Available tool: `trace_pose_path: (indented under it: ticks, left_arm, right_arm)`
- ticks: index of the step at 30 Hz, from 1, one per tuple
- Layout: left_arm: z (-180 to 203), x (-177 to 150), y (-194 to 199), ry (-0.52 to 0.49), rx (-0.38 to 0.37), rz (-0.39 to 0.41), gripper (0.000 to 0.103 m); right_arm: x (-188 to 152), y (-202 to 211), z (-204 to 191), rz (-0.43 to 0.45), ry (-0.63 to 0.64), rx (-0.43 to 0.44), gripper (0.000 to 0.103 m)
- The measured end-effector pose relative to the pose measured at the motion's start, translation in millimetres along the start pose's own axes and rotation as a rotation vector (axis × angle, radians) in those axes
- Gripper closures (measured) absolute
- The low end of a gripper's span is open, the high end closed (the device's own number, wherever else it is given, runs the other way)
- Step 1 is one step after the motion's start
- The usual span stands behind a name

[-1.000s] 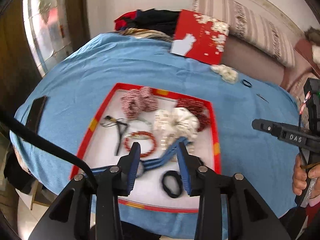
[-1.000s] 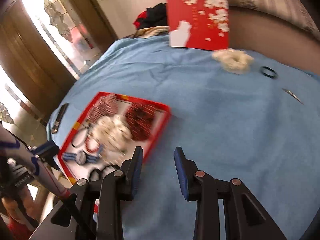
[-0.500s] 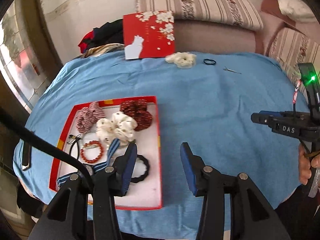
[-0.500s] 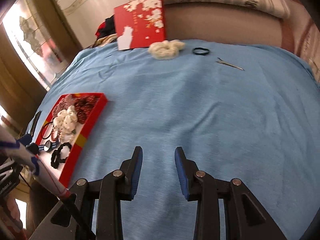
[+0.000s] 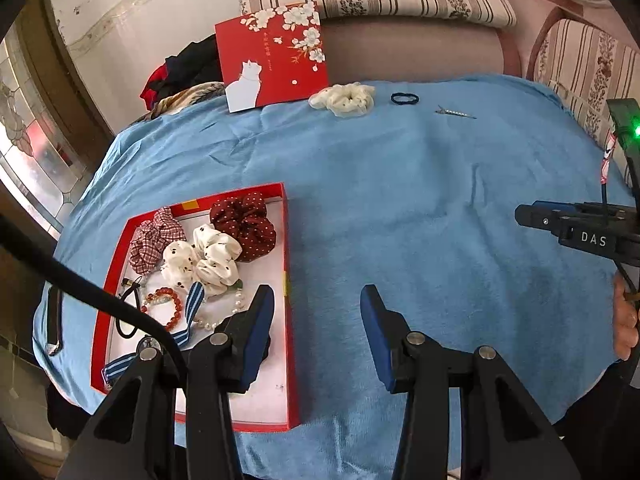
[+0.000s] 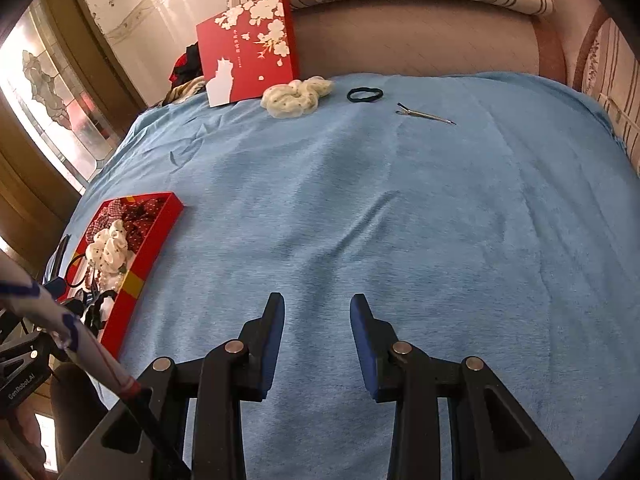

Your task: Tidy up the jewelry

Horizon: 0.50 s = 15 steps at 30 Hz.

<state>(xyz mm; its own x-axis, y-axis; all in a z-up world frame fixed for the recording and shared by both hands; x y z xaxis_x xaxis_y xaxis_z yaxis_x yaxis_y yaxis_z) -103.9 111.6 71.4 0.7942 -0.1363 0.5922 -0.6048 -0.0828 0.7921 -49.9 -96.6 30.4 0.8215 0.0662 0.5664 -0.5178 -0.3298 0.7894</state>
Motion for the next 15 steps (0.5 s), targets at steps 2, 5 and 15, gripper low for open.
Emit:
trace_pose_path:
  ticks: [2, 5, 15]
  left_arm:
    - [0.7, -0.1, -3.3, -0.003, 0.001, -0.005, 0.059]
    - [1.5, 0.3, -9.8, -0.006, 0.005, -0.014, 0.059]
    - [-0.2, 2.9, -27.3, -0.006, 0.004, -0.046, 0.059]
  right_arm:
    - [0.4, -2.8, 3.2, -0.003, -0.007, -0.002, 0.066]
    - [1.7, -6.8, 6.7, -0.007, -0.012, -0.004, 0.066]
    - [3.7, -16.9, 12.9, -0.028, -0.02, -0.008, 0.066]
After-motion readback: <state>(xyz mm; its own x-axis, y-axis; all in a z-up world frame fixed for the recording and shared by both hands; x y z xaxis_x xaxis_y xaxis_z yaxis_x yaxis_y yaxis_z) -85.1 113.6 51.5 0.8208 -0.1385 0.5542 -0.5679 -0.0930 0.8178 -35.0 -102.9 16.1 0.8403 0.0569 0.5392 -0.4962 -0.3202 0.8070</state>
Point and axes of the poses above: each gripper's, at about its wrist camera, not at the fingertips, and y roughly against the way its jaws point, z to its right, x to its top, the point moved 5 cm from there along -y, roughly the way its jaws point, and after that the axes turned 4 degrees about y, right-handed, at the moved point
